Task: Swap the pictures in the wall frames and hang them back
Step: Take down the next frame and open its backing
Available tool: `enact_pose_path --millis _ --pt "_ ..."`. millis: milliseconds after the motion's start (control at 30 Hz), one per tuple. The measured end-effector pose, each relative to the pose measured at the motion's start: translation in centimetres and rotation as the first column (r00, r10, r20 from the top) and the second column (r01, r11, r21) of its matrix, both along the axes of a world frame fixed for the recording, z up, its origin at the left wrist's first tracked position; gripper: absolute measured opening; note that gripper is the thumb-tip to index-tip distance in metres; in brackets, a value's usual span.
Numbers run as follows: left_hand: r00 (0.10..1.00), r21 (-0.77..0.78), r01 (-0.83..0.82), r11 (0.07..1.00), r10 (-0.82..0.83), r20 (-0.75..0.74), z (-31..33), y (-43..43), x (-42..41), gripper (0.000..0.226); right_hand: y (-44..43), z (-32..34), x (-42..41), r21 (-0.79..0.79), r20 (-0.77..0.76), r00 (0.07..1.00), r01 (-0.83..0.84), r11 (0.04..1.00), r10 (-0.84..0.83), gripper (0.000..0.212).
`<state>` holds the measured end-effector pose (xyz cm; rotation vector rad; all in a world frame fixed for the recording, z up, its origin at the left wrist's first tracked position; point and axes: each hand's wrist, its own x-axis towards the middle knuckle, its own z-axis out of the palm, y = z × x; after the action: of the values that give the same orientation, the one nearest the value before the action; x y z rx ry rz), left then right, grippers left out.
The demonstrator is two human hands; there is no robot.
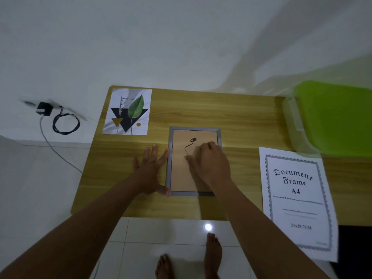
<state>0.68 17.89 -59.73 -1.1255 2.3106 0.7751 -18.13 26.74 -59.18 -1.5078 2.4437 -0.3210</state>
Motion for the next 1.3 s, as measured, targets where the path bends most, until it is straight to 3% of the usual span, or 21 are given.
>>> enact_pose_path --millis 267,1067,1300 --pt "1.000 -0.015 0.013 1.000 -0.013 -0.001 -1.0 -0.3 0.2 0.140 -6.3 -0.9 -6.3 0.028 -0.064 0.990 -0.124 0.992 0.125 0.030" --pt "1.000 0.005 0.011 1.000 -0.011 -0.011 -0.8 -0.2 0.3 0.138 -8.2 -0.1 -7.3 0.073 -0.013 0.992 -0.121 0.990 0.122 0.023" --pt "1.000 -0.002 0.006 1.000 -0.006 -0.009 -0.8 -0.2 0.3 0.139 -1.4 0.9 -1.6 0.003 0.018 0.999 0.046 0.999 -0.046 0.055"
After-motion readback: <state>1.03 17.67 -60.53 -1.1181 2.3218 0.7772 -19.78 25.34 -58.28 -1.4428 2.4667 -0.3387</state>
